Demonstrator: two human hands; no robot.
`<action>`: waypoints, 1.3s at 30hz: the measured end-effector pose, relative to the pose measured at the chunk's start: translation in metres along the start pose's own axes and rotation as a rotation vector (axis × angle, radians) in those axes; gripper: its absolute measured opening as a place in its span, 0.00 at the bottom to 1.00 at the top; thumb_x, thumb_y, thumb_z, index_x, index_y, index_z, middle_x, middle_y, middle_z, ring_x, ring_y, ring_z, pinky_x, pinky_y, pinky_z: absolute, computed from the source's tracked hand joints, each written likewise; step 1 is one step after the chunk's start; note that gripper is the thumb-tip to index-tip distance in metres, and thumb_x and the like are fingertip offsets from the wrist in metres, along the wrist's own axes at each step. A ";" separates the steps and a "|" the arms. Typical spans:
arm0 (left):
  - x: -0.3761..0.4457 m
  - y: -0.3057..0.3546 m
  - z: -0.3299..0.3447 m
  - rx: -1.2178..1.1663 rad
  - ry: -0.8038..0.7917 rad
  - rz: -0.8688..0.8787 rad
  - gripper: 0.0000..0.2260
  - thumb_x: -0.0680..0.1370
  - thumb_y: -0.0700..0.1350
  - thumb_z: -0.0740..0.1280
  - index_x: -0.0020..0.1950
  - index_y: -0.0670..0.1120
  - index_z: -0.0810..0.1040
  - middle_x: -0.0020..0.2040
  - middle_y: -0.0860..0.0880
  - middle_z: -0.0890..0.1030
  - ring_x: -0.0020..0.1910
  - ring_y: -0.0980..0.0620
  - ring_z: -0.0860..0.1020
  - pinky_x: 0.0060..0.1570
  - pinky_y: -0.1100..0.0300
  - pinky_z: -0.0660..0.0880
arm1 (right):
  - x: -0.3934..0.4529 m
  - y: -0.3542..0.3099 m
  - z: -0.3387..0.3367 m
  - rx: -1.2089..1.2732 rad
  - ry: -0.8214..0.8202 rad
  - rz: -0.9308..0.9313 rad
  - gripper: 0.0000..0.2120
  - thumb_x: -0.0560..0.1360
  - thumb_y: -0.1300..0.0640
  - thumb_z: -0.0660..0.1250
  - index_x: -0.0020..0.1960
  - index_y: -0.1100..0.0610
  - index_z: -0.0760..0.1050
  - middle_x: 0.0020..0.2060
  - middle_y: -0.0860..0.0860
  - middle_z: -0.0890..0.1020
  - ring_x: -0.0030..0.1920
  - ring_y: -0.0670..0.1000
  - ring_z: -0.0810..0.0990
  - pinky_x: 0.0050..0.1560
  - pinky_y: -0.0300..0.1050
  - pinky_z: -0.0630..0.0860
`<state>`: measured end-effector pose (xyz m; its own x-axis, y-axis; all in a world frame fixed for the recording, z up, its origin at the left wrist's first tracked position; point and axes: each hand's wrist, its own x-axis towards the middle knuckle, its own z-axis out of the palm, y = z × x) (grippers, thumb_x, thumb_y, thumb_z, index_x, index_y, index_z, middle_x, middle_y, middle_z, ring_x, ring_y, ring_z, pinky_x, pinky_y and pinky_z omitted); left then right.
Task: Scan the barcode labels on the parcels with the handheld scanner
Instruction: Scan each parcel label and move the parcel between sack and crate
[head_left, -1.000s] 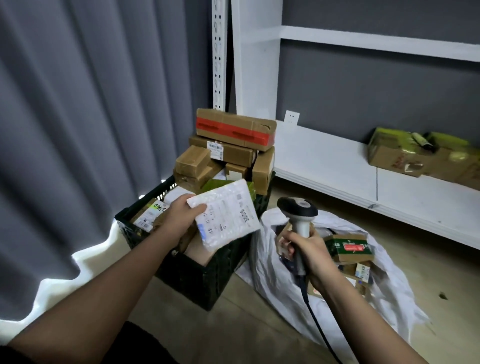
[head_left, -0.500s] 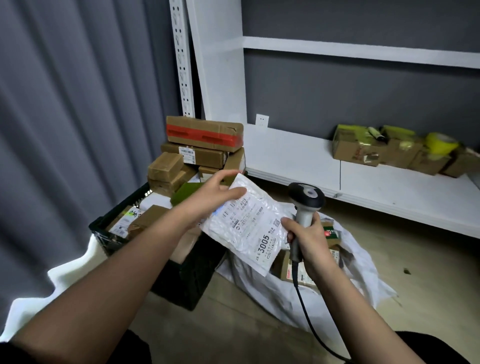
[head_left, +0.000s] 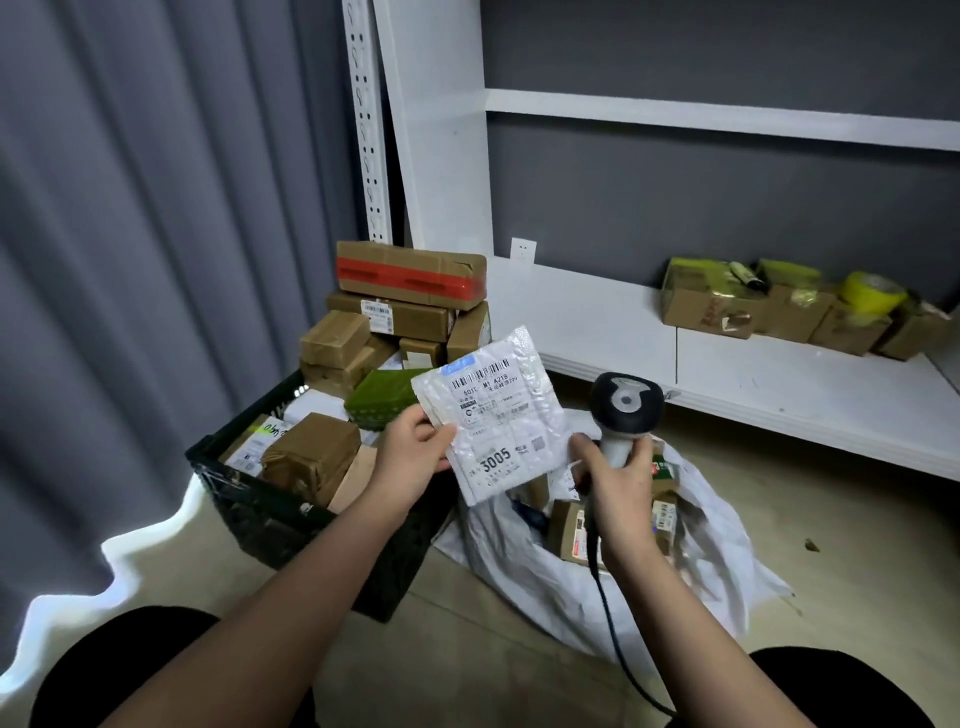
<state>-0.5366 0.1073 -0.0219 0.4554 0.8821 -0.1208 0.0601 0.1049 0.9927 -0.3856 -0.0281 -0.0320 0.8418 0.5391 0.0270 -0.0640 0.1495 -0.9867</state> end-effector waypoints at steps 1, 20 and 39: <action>0.003 0.001 -0.004 0.025 0.038 0.028 0.09 0.79 0.37 0.65 0.54 0.49 0.76 0.51 0.46 0.83 0.48 0.48 0.82 0.49 0.51 0.80 | -0.002 -0.001 -0.003 -0.014 -0.025 -0.023 0.12 0.75 0.63 0.70 0.53 0.53 0.70 0.35 0.53 0.76 0.29 0.46 0.72 0.30 0.40 0.70; 0.040 0.004 -0.030 0.286 0.189 0.008 0.06 0.77 0.38 0.67 0.53 0.45 0.76 0.49 0.42 0.83 0.45 0.42 0.82 0.49 0.45 0.80 | -0.026 -0.002 0.027 0.027 -0.579 0.216 0.18 0.68 0.49 0.71 0.47 0.57 0.66 0.25 0.50 0.67 0.22 0.48 0.60 0.30 0.47 0.49; 0.044 0.001 -0.027 0.263 0.166 -0.002 0.04 0.78 0.38 0.66 0.50 0.46 0.75 0.49 0.43 0.83 0.46 0.44 0.83 0.49 0.44 0.80 | -0.014 -0.003 0.019 0.019 -0.587 0.163 0.19 0.65 0.46 0.71 0.45 0.55 0.68 0.24 0.51 0.66 0.22 0.49 0.60 0.30 0.47 0.52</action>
<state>-0.5404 0.1588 -0.0261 0.3050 0.9472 -0.0991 0.2988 0.0037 0.9543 -0.4076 -0.0208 -0.0266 0.3846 0.9224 -0.0353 -0.1819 0.0383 -0.9826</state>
